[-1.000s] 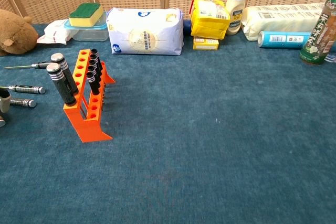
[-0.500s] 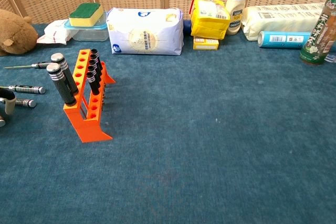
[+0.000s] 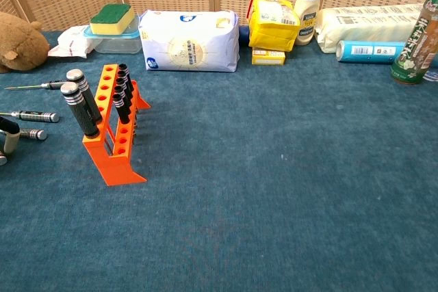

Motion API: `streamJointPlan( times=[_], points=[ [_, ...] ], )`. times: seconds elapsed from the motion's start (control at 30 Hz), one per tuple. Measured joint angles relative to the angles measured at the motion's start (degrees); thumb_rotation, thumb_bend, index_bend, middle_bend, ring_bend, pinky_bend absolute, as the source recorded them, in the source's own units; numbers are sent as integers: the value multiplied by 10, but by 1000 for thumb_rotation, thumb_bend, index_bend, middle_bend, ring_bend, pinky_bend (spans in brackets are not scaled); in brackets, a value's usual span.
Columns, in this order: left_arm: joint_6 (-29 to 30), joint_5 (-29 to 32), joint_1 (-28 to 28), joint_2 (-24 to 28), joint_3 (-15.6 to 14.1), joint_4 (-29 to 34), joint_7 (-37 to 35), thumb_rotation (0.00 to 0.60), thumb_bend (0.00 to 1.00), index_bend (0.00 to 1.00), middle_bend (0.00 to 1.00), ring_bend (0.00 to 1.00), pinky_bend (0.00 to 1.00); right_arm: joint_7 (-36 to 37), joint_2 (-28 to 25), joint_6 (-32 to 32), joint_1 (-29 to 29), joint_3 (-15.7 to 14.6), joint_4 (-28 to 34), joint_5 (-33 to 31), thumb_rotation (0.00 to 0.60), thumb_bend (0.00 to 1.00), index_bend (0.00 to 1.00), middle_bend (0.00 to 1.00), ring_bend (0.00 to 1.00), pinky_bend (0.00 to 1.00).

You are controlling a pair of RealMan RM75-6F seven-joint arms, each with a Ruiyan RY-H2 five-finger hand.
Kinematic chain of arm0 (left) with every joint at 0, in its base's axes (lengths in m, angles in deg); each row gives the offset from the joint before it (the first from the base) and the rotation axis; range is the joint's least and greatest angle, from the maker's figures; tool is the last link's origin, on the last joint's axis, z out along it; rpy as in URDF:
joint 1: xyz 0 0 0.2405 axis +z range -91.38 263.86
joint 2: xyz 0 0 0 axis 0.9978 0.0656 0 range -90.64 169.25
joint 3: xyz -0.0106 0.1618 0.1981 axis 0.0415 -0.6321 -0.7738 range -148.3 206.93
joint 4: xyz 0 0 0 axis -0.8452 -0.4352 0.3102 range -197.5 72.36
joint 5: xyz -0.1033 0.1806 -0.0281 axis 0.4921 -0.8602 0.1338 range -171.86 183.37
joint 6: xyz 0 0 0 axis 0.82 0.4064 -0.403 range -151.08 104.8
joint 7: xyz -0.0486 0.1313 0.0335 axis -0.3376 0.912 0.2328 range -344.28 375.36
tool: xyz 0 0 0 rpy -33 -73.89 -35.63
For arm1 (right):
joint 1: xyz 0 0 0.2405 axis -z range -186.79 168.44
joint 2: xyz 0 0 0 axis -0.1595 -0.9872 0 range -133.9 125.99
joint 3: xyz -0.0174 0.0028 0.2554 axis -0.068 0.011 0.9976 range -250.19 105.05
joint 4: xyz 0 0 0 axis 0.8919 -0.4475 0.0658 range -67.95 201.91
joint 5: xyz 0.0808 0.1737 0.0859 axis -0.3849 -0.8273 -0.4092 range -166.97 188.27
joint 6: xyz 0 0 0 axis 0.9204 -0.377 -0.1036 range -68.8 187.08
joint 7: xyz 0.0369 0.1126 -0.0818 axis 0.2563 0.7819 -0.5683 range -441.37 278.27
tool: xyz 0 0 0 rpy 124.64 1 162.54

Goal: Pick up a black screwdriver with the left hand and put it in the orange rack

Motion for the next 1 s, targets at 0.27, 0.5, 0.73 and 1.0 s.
streamJointPlan(
  times=[0.27,0.5,0.73,1.0],
  points=[
    [-3,4,0,-5,1,0,7,600,370,534,903,785,863,4,-1,-1,1,0,0,0,600,0,44,3,3,0],
    [-2,8,0,-4,2,5,13,600,400,562,904,785,863,6,-2,-1,1,0,0,1,600,0,45,4,2,0],
    [3,10,3,7,3,23,14,600,402,563,904,785,863,7,-3,-1,1,-1,1,2,600,0,44,4,3,0],
    [23,17,15,59,1,92,25,600,401,563,903,785,863,8,-3,0,1,-1,1,3,600,0,44,4,2,0]
  ],
)
